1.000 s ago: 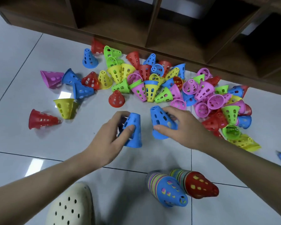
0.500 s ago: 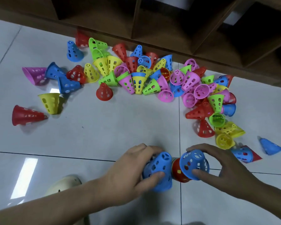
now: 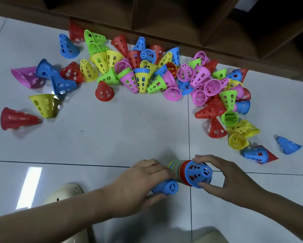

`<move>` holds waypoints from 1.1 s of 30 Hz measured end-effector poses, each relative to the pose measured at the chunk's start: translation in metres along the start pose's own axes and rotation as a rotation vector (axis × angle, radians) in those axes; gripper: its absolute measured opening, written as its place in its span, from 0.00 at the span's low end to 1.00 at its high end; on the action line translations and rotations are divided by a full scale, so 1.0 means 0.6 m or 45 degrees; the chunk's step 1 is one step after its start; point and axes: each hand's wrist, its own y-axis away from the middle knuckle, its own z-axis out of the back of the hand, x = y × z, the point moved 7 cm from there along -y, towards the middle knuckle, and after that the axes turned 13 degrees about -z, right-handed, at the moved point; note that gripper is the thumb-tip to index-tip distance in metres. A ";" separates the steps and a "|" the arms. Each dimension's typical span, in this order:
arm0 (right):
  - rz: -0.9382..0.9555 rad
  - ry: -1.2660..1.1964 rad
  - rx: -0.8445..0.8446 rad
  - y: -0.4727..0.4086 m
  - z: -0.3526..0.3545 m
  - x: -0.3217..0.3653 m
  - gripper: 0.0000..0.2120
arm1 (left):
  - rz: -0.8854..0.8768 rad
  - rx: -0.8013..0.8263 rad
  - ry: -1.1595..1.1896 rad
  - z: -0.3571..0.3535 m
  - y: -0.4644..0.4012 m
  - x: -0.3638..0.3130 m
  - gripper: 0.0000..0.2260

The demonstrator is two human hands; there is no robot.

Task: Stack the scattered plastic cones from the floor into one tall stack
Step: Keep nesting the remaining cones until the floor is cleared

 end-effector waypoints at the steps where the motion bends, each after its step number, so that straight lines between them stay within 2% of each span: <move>1: -0.005 0.012 0.018 0.000 -0.003 -0.004 0.27 | -0.001 -0.012 0.007 0.000 0.001 0.002 0.17; 6: 0.047 0.033 0.055 -0.011 -0.001 0.014 0.26 | 0.024 -0.077 0.069 0.024 0.023 0.023 0.21; 10: 0.231 -0.020 -0.010 -0.063 0.014 0.097 0.21 | 0.212 -0.182 -0.087 0.080 0.080 0.100 0.24; 14: 0.436 -0.027 -0.015 -0.146 -0.013 0.214 0.18 | 0.548 -0.350 -0.371 0.180 0.183 0.209 0.25; 18: 0.619 0.032 0.086 -0.238 -0.090 0.335 0.15 | 0.928 -0.534 -0.577 0.271 0.327 0.287 0.28; 21: 0.655 -0.008 0.136 -0.310 -0.151 0.412 0.15 | 1.244 -0.531 -0.673 0.310 0.423 0.321 0.35; 24: 0.709 0.103 0.154 -0.380 -0.206 0.464 0.18 | 1.488 -0.526 -0.608 0.326 0.493 0.345 0.44; 26: 0.742 0.223 0.139 -0.421 -0.234 0.493 0.23 | 1.515 -0.498 -0.520 0.332 0.516 0.359 0.48; 30: 0.780 0.435 0.091 -0.470 -0.273 0.543 0.32 | 1.419 -0.436 -0.332 0.327 0.524 0.389 0.48; 33: 0.916 0.683 0.037 -0.481 -0.310 0.581 0.35 | 1.433 -0.348 -0.345 0.318 0.528 0.401 0.47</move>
